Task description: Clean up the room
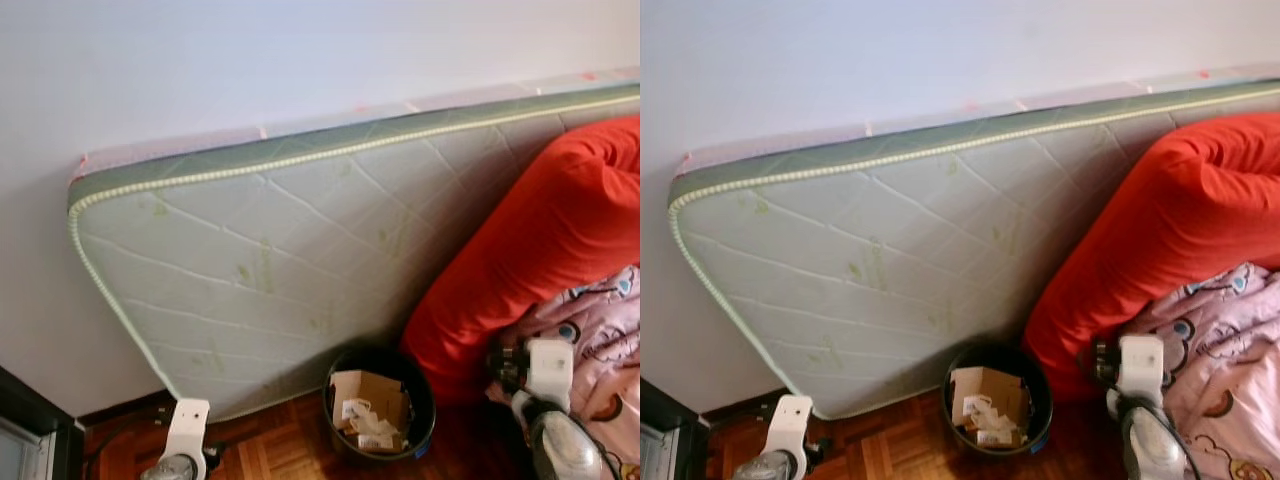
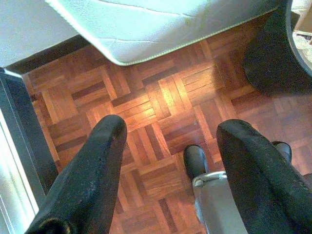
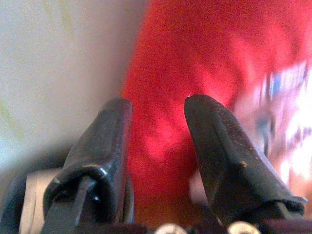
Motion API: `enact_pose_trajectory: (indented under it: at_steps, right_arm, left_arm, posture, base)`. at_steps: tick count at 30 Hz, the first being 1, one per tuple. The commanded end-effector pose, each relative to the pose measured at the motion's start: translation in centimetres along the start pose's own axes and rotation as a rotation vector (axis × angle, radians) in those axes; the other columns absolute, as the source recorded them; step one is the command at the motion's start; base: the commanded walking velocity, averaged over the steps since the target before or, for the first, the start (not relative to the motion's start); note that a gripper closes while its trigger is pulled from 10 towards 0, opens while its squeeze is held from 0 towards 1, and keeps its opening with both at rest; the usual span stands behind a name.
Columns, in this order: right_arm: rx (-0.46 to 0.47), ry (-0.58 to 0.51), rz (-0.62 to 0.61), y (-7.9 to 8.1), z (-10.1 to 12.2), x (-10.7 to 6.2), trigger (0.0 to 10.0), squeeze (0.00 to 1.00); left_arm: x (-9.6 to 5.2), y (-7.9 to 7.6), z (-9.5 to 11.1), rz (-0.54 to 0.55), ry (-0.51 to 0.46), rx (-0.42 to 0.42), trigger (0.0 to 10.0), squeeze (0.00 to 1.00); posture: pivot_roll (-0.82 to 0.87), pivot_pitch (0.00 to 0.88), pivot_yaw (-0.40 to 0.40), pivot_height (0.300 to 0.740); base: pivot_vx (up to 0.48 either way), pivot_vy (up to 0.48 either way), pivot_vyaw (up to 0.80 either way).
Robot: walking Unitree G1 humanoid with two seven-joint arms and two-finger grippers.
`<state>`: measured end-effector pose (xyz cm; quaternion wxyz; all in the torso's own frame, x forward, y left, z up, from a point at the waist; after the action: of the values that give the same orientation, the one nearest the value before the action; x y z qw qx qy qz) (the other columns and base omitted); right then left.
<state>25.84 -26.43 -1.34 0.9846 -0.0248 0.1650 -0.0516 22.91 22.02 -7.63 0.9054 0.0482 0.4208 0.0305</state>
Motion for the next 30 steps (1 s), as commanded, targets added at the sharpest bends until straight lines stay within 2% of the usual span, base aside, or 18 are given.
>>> enact_pose_trajectory:
  at_steps: [1,5,8,9,10,16,19,22,26,30]
  right_arm:
    - [0.041,0.173,-0.025,-0.8,-2.8,-0.9,10.0,0.0]
    - [0.093,0.331,-0.013,-0.4,-6.0,-2.7,10.0,0.0]
    - [0.044,0.413,-0.014,-0.3,-7.8,-4.0,10.0,0.0]
    - [0.123,0.501,-0.042,0.3,-9.8,-5.5,10.0,0.0]
    - [0.178,0.541,-0.061,0.9,-10.7,-6.1,10.0,0.0]
    - [0.245,0.605,-0.11,1.9,-11.6,-6.5,10.0,0.0]
    - [0.197,0.645,-0.033,3.3,-12.2,-6.9,10.0,0.0]
    - [0.178,0.639,-0.004,3.8,-11.9,-6.5,10.0,0.0]
    - [0.18,0.612,-0.007,3.6,-11.2,-5.8,10.0,0.0]
    - [0.117,0.616,0.038,3.5,-10.9,-5.5,10.0,0.0]
  left_arm:
    - [0.0,-0.1,-0.4,0.001,0.014,0.007,10.0,0.0]
    - [0.0,0.0,-0.3,0.003,0.013,0.01,10.0,0.0]
    - [0.0,0.0,-0.3,0.004,0.014,0.014,10.0,0.0]
    - [0.0,0.0,-0.2,0.005,0.014,0.012,10.0,0.0]
    - [0.0,0.0,-0.2,0.0,0.017,0.018,10.0,0.0]
    - [0.0,-0.1,-0.2,-0.006,0.018,0.014,10.0,0.0]
    - [0.0,-0.1,-0.2,-0.009,0.018,0.018,10.0,0.0]
    - [0.0,-0.1,-0.2,-0.01,0.019,0.02,10.0,0.0]
    - [0.0,-0.1,-0.2,-0.012,0.022,0.022,10.0,0.0]
    - [0.0,-0.1,-0.3,-0.013,0.025,0.027,10.0,0.0]
  posture:
    - [-0.04,0.0,-0.047,0.74]
    - [-0.04,0.0,-0.039,0.74]
    - [-0.03,0.0,-0.039,0.74]
    - [-0.03,0.0,-0.034,0.74]
    - [-0.03,0.0,-0.031,0.74]
    - [-0.03,0.0,-0.031,0.74]
    - [-0.02,0.0,-0.032,0.74]
    - [-0.02,0.0,-0.032,0.74]
    - [-0.02,0.0,-0.033,0.74]
    - [-0.02,0.0,-0.034,0.74]
  base:
    - [0.0,0.0,0.0]
    - [0.0,0.0,0.0]
    - [0.0,0.0,0.0]
    - [0.0,0.0,0.0]
    - [0.0,0.0,0.0]
    - [0.0,0.0,0.0]
    - [0.0,0.0,0.0]
    - [0.0,0.0,0.0]
    - [0.0,0.0,0.0]
    - [0.0,0.0,0.0]
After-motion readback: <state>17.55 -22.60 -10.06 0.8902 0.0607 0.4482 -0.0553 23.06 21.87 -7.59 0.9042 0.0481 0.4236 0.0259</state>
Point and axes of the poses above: a point about 5 cm out from each wrist's last joint towards the gripper, its own x axis pointing out of the wrist towards the gripper, its own z axis along the axis of the wrist's last joint, y = z × x, the point moved 2 cm from there along x, pointing out of the wrist towards the gripper, and after that the axes turned 1 degree about -x, right-handed, at the moved point
